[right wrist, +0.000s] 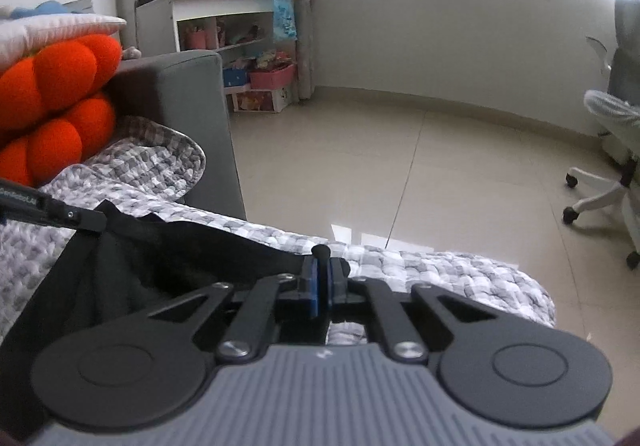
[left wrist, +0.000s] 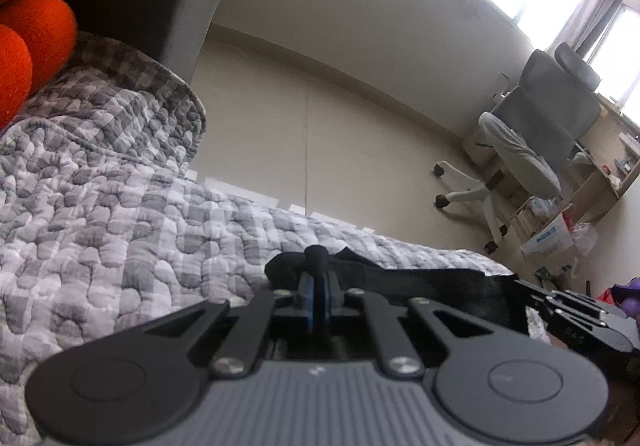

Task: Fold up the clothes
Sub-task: 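Lift the hem end with both grippers and fold it over toward the collar, then lower the folded hem onto the shirt and open both grippers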

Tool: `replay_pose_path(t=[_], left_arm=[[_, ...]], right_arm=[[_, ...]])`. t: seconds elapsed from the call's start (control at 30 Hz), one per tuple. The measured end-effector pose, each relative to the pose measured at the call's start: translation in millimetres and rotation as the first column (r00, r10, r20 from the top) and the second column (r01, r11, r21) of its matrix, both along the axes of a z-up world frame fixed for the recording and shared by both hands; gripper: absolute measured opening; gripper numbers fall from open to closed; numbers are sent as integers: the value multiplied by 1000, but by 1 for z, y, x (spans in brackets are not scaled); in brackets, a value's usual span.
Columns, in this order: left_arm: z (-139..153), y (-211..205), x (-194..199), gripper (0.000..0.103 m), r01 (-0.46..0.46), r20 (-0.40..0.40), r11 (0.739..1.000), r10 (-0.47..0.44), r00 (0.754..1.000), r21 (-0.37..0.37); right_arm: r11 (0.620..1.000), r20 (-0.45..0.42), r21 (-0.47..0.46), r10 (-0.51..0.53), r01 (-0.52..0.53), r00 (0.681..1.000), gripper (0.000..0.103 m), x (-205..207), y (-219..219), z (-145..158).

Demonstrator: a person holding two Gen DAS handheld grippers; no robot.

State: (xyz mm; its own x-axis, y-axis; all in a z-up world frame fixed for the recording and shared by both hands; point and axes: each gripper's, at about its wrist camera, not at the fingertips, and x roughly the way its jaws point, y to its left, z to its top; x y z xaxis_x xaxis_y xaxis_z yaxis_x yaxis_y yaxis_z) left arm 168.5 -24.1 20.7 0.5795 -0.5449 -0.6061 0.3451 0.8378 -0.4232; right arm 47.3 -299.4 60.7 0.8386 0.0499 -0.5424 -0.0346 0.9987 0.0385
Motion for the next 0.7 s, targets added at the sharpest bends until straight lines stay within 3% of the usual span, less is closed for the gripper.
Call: replay_pose_path(t=[0.17, 0.33, 0.37, 0.4, 0.47, 0.5, 0.63, 0.7], left_arm=[[-4, 1, 0, 5, -18, 5, 1000, 18, 1000, 3], [-7, -6, -4, 11, -32, 29, 999, 31, 999, 42], [-2, -5, -5, 14, -40, 34, 999, 39, 999, 34], [2, -3, -6, 16, -48, 39, 999, 47, 998, 25], [17, 4, -12, 32, -81, 69, 997, 80, 994, 11], [27, 8, -16, 34, -98, 86, 995, 97, 992, 8], [64, 23, -43, 34, -146, 123, 989, 145, 982, 7], [78, 24, -68, 34, -147, 116, 989, 145, 983, 8]], right_arm=[[997, 45, 69, -30, 27, 999, 5, 1, -6, 2], [997, -48, 4, -76, 76, 996, 6, 14, 2, -19], [996, -47, -2, -88, 88, 995, 6, 13, 3, -14], [995, -46, -8, -100, 100, 994, 14, 12, 4, -8], [993, -30, -18, -118, 117, 993, 16, 6, 7, 7], [993, -19, -17, -120, 120, 993, 17, 2, 7, 17], [987, 11, -9, -162, 162, 987, 36, -36, 12, 56], [984, 11, 29, -174, 174, 985, 38, -57, 15, 73]])
